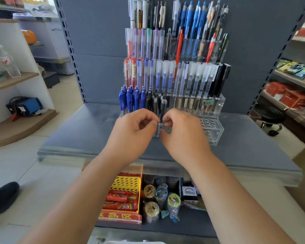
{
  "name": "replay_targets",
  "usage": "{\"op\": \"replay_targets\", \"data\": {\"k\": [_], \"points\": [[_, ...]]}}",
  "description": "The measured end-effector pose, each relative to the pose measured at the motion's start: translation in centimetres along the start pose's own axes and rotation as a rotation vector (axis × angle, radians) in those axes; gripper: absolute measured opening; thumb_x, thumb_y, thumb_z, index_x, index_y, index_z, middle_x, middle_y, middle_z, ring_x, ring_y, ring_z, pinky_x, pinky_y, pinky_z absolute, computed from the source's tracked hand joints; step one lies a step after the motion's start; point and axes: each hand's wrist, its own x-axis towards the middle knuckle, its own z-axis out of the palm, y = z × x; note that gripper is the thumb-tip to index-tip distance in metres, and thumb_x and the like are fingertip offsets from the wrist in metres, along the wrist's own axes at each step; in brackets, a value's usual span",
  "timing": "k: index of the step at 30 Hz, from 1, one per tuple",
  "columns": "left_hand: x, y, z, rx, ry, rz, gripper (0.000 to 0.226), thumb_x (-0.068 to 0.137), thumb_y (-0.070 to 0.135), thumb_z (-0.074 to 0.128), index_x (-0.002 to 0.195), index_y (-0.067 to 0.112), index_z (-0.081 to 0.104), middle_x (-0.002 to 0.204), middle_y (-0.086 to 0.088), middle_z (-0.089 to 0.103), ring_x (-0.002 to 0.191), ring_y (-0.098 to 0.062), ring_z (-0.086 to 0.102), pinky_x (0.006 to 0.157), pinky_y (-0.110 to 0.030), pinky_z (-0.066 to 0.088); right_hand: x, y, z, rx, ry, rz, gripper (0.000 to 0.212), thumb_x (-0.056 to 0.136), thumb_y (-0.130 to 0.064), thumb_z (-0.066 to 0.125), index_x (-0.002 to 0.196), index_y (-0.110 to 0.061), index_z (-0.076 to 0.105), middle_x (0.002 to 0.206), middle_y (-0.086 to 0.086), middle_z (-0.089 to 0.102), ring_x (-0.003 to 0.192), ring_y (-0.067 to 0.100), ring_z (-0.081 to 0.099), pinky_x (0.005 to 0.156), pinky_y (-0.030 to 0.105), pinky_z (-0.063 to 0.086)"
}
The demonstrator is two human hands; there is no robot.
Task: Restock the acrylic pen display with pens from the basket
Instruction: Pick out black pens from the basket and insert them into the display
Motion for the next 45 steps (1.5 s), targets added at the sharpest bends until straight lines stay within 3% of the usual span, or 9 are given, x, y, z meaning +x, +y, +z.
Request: {"op": "replay_targets", "data": {"k": [4, 9, 12, 16, 21, 24, 31, 40, 45], "points": [[-4.3, -1.9, 0.4, 0.263, -0.097, 0.094, 0.017, 0.088, 0.016, 0.057, 0.093, 0.027, 0.068, 0.087, 0.012, 0.068, 0.082, -0.011, 0.064, 0.074, -0.037, 0.055, -4.5, -1.4, 1.0, -0.084, -0.107, -0.017, 0.008, 0.089, -0.015, 0.061, 0.096, -0.018, 0.059, 0.091, 0.001, 0.058, 0.081, 0.024, 0.057, 0.065, 0.043, 0.054], [-10.9, -6.0, 0.7, 0.48, -0.176, 0.144, 0.024, 0.084, 0.022, 0.049, 0.101, 0.024, 0.066, 0.098, 0.006, 0.067, 0.088, -0.022, 0.063, 0.072, -0.037, 0.053, -11.3, -0.7, 4.4, -0.139, -0.24, 0.065, 0.016, 0.088, -0.013, 0.059, 0.104, -0.017, 0.058, 0.101, 0.005, 0.061, 0.095, 0.029, 0.058, 0.07, 0.04, 0.052], [-15.1, -9.5, 1.4, 0.622, -0.256, 0.131, 0.018, 0.088, 0.022, 0.053, 0.103, 0.023, 0.064, 0.101, 0.003, 0.064, 0.087, -0.026, 0.063, 0.061, -0.036, 0.051, -15.8, 0.3, 7.3, -0.138, -0.353, 0.117, 0.009, 0.089, -0.016, 0.059, 0.095, -0.015, 0.053, 0.098, 0.004, 0.06, 0.093, 0.03, 0.058, 0.064, 0.036, 0.043], [-20.1, -13.7, 3.5, 0.795, -0.432, -0.029, 0.023, 0.09, 0.025, 0.052, 0.111, 0.024, 0.06, 0.115, 0.001, 0.059, 0.102, -0.029, 0.061, 0.063, -0.035, 0.046, -20.9, 1.9, 11.6, -0.176, -0.51, 0.154, 0.025, 0.089, -0.014, 0.059, 0.081, -0.018, 0.036, 0.082, 0.0, 0.046, 0.08, 0.029, 0.051, 0.059, 0.033, 0.03], [-24.4, -17.6, 5.3, 0.843, -0.584, -0.21, 0.027, 0.09, 0.02, 0.051, 0.116, 0.022, 0.059, 0.119, -0.002, 0.058, 0.105, -0.029, 0.06, 0.07, -0.036, 0.047, -24.3, 3.3, 15.8, -0.193, -0.634, 0.19, 0.013, 0.09, -0.019, 0.061, 0.1, -0.017, 0.052, 0.107, 0.009, 0.062, 0.1, 0.033, 0.059, 0.067, 0.036, 0.044], [-26.0, -19.4, 5.8, 0.872, -0.649, -0.24, 0.03, 0.091, 0.021, 0.051, 0.12, 0.02, 0.06, 0.119, -0.003, 0.06, 0.102, -0.029, 0.062, 0.072, -0.035, 0.048, -25.4, 4.1, 18.1, -0.208, -0.697, 0.216, 0.023, 0.088, -0.017, 0.06, 0.111, -0.017, 0.059, 0.112, 0.01, 0.062, 0.105, 0.033, 0.059, 0.074, 0.038, 0.049], [-27.9, -21.8, 7.1, 0.855, -0.712, -0.361, 0.032, 0.094, 0.017, 0.049, 0.126, 0.017, 0.055, 0.122, -0.005, 0.059, 0.106, -0.029, 0.06, 0.071, -0.031, 0.036, -28.2, 5.8, 22.6, -0.171, -0.841, 0.277, 0.014, 0.089, -0.015, 0.055, 0.101, -0.014, 0.061, 0.103, 0.008, 0.066, 0.095, 0.028, 0.061, 0.071, 0.033, 0.049], [-28.3, -25.0, 8.4, 0.803, -0.787, -0.405, 0.033, 0.091, 0.017, 0.052, 0.124, 0.019, 0.055, 0.114, -0.005, 0.059, 0.099, -0.031, 0.063, 0.075, -0.042, 0.053, -29.6, 7.6, 26.4, -0.085, -0.842, 0.371, 0.008, 0.089, -0.021, 0.059, 0.085, -0.019, 0.054, 0.091, 0.006, 0.065, 0.085, 0.03, 0.061, 0.069, 0.036, 0.051], [-27.9, -27.3, 8.8, 0.779, -0.845, -0.441, 0.034, 0.092, 0.01, 0.052, 0.124, 0.02, 0.055, 0.114, -0.005, 0.059, 0.1, -0.028, 0.06, 0.076, -0.04, 0.053, -30.5, 8.4, 28.5, -0.058, -0.913, 0.458, 0.014, 0.086, -0.013, 0.06, 0.097, -0.019, 0.065, 0.092, 0.001, 0.065, 0.083, 0.027, 0.061, 0.078, 0.038, 0.056]]}}
